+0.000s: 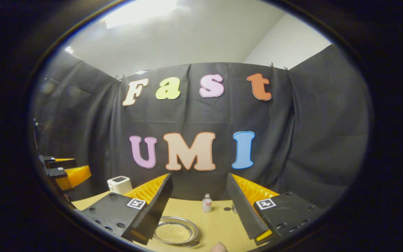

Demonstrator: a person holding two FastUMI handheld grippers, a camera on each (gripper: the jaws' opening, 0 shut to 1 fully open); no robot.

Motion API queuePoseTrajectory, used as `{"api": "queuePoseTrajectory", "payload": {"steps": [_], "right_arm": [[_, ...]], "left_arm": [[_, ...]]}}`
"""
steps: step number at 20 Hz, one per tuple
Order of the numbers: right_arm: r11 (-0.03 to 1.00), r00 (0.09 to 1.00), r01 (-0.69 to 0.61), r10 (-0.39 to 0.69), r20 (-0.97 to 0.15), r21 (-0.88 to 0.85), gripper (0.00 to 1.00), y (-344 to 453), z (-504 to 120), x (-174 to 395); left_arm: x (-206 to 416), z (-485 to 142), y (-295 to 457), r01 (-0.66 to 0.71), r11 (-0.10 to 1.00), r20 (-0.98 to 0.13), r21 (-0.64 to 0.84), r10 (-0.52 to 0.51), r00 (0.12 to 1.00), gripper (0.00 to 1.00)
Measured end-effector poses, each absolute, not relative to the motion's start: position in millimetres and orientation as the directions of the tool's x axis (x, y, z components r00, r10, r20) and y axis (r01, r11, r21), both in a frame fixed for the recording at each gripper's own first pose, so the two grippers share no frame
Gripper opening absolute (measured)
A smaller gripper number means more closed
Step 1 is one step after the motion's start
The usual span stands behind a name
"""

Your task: First push the handle of the pot to place it horizontally, then grasp the pot with both hands and set it on the induction cooktop.

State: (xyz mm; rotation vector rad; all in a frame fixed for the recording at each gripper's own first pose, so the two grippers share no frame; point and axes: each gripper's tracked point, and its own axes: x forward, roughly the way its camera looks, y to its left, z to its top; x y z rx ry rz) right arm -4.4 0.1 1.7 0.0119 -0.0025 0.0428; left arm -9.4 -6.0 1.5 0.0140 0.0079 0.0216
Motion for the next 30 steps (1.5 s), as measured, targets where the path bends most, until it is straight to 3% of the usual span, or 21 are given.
{"api": "queuePoseTrajectory", "payload": {"steps": [8,9,12,13,15,17,19,22,23,25,28,30], "right_arm": [[0.997,0.997,-0.075,0.075,-0.011,-0.010,0.98,5.0,-10.5,-0.2],[0.997,0.997,-0.075,0.074,-0.018,-0.025,0.91,6.1,-14.0,-0.6],[0.994,0.994,-0.104,0.103,-0.030,-0.038,0.87,19.0,-17.4,-3.8],[0.993,0.994,-0.109,0.108,-0.026,-0.042,0.82,21.0,-17.3,-2.0],[0.990,0.990,-0.137,0.135,-0.041,-0.043,0.54,32.3,-22.4,0.1],[0.990,0.991,-0.129,0.127,-0.047,-0.049,0.55,39.9,-28.6,9.2],[0.993,0.993,-0.104,0.101,-0.056,-0.049,0.16,32.1,-30.4,6.9],[0.992,0.987,-0.121,0.116,-0.110,-0.035,0.17,46.1,-51.8,21.9],[0.992,0.985,-0.127,0.123,-0.120,-0.026,0.09,50.1,-53.4,22.3],[0.993,0.982,-0.120,0.119,-0.149,0.001,0.14,55.2,-61.5,24.3],[0.977,0.951,-0.171,0.197,-0.240,0.123,0.00,77.1,-92.8,23.3],[0.980,0.943,-0.134,0.171,-0.285,0.144,0.03,70.9,-115.1,27.1]], "left_arm": [[-13.8,-0.2,-3.8,-0.029,0.999,-0.010,0.032,0.029,1.000,0.94],[-13.9,0.5,-2.1,-0.031,0.999,-0.011,0.032,0.031,0.999,0.94],[-13.8,-3.8,6.7,-0.040,0.999,-0.016,0.036,0.041,0.999,0.94],[-13.3,-5.1,10.0,-0.044,0.998,-0.018,0.035,0.045,0.999,0.94],[-11.8,-7.0,18.4,-0.052,0.998,-0.020,0.027,0.052,0.998,0.94],[-9.6,-8.6,26.1,-0.054,0.998,-0.021,0.022,0.055,0.998,0.94],[-6.4,-10.9,35.7,-0.055,0.998,-0.020,0.030,0.056,0.998,0.94],[-3.6,-13.1,44.4,-0.045,0.999,-0.019,0.027,0.045,0.999,0.94],[-1.8,-14.8,48.8,-0.040,0.999,-0.020,0.029,0.041,0.999,0.94],[2.8,-16.8,55.4,-0.025,0.999,-0.015,0.028,0.026,1.000,0.94],[10.0,-23.4,62.6,0.009,1.000,-0.018,0.026,-0.009,1.000,0.94],[11.4,-31.9,66.9,0.029,0.999,-0.035,0.019,-0.028,0.999,0.94]]}}
